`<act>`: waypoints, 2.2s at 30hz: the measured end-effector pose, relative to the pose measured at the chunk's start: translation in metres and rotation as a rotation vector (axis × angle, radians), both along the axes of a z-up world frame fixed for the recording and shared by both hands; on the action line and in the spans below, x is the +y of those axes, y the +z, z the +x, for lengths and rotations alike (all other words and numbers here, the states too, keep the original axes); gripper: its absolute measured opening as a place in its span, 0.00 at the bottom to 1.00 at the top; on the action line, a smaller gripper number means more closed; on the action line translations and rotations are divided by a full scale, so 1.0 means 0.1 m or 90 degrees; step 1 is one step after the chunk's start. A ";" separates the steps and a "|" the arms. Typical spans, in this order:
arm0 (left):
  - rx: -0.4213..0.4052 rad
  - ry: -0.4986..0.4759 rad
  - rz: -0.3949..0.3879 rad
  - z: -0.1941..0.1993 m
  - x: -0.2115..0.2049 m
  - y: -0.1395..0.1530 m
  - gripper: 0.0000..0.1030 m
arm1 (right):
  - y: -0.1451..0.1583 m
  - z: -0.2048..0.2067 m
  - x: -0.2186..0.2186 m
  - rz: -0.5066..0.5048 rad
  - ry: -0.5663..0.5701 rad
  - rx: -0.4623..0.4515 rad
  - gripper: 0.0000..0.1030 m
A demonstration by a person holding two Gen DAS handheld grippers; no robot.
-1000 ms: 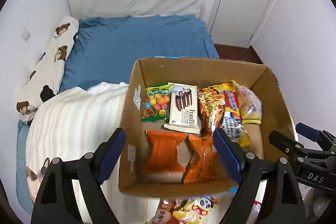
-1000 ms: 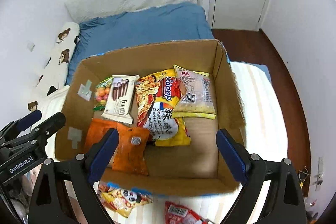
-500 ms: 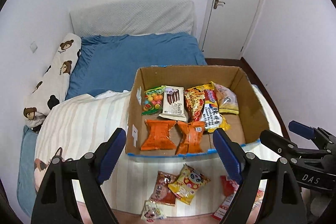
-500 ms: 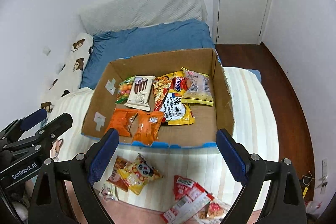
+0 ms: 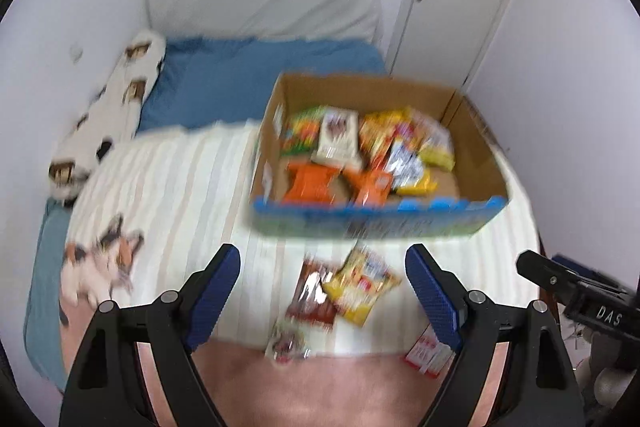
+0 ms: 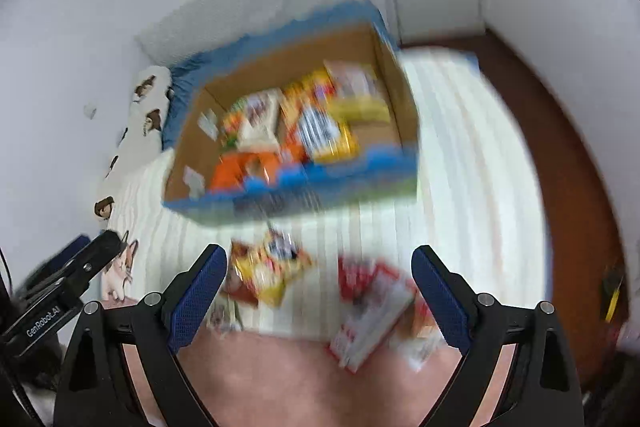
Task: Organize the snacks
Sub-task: 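Grasp the white cookie pack with the left tool while the right grasps the red-white stick pack, then lift both packs and carry them toward the cardboard box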
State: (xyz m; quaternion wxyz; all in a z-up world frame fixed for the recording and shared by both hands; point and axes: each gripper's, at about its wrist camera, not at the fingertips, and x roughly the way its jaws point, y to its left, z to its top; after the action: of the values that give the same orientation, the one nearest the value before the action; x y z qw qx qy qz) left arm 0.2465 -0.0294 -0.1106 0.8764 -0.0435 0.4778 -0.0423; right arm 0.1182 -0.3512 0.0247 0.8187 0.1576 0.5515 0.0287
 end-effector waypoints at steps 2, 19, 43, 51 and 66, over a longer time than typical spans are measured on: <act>0.042 0.017 0.005 -0.06 0.09 -0.28 0.82 | -0.31 -0.07 -0.06 0.013 -0.019 0.042 0.93; 0.303 0.111 -0.044 -0.13 0.50 -1.83 0.82 | -1.82 -0.09 0.27 -0.068 0.002 0.191 0.53; 0.340 0.032 -0.026 -0.35 0.18 -2.25 0.52 | -2.05 -0.41 0.82 -0.108 0.050 0.220 0.64; 0.387 0.019 -0.036 -0.85 0.23 -2.37 0.52 | -2.01 -1.03 1.35 -0.169 0.333 0.223 0.58; 0.400 0.019 -0.042 -0.70 0.37 -2.70 0.66 | -2.06 -1.08 0.80 -0.033 0.122 0.267 0.79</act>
State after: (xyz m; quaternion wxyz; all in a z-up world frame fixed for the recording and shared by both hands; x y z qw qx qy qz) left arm 0.1765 0.0072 -0.3811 0.6844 -0.0898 0.7230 -0.0292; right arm 0.0101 -0.2716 -0.1808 0.6832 0.0862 0.7228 0.0586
